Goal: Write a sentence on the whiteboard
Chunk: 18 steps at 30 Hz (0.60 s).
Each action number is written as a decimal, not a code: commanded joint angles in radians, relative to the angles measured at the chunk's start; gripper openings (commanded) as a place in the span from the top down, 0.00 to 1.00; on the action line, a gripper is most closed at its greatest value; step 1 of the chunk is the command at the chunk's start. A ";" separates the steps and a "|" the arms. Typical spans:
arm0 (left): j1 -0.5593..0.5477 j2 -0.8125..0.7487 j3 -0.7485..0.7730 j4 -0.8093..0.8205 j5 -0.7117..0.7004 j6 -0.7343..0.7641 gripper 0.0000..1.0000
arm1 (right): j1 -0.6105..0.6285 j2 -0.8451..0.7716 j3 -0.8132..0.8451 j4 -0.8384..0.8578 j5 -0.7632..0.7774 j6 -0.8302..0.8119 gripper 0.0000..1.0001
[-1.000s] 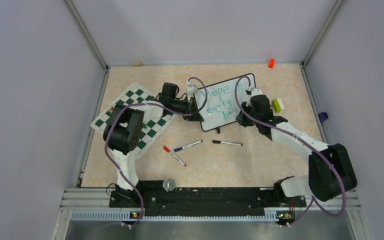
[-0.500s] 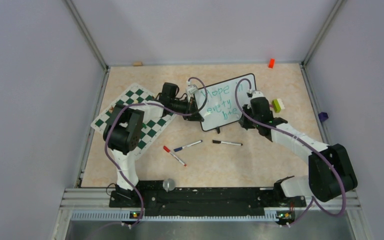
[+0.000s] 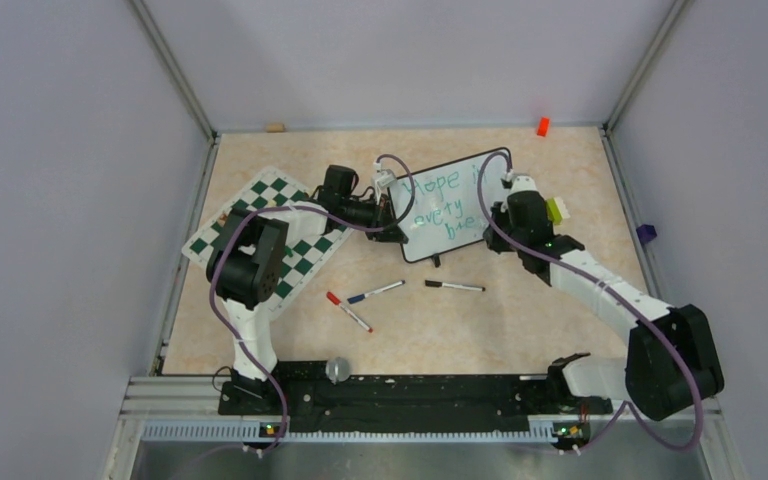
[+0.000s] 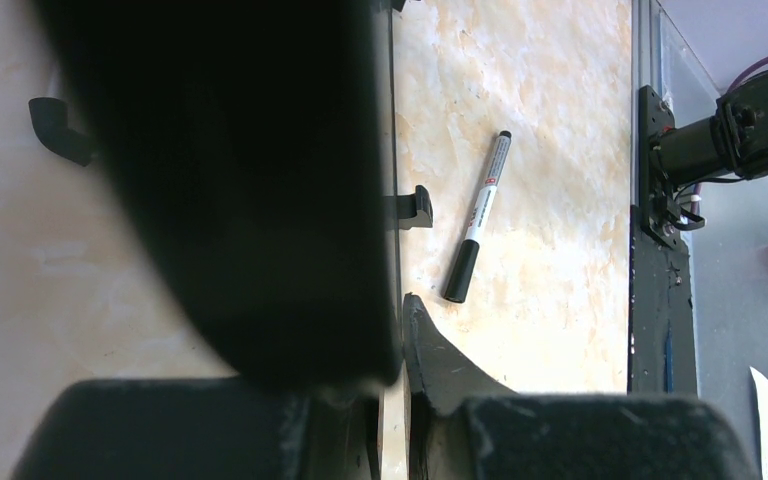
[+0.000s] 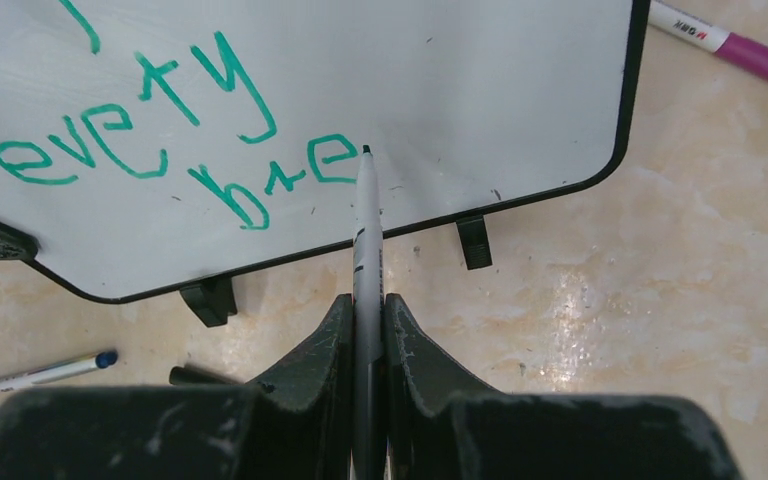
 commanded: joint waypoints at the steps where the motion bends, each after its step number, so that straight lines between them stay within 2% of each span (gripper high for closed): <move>1: -0.021 -0.007 0.000 -0.041 -0.010 0.053 1.00 | -0.022 -0.066 0.000 0.036 0.032 -0.012 1.00; 5: -0.021 -0.006 0.002 -0.042 -0.008 0.054 1.00 | -0.053 -0.071 -0.014 0.049 0.006 -0.008 1.00; 10: -0.021 -0.005 0.004 -0.041 -0.010 0.054 1.00 | -0.104 -0.051 -0.008 0.062 -0.123 0.000 1.00; 18: -0.021 -0.005 0.004 -0.041 -0.010 0.054 1.00 | -0.109 -0.016 0.011 0.064 -0.159 -0.004 1.00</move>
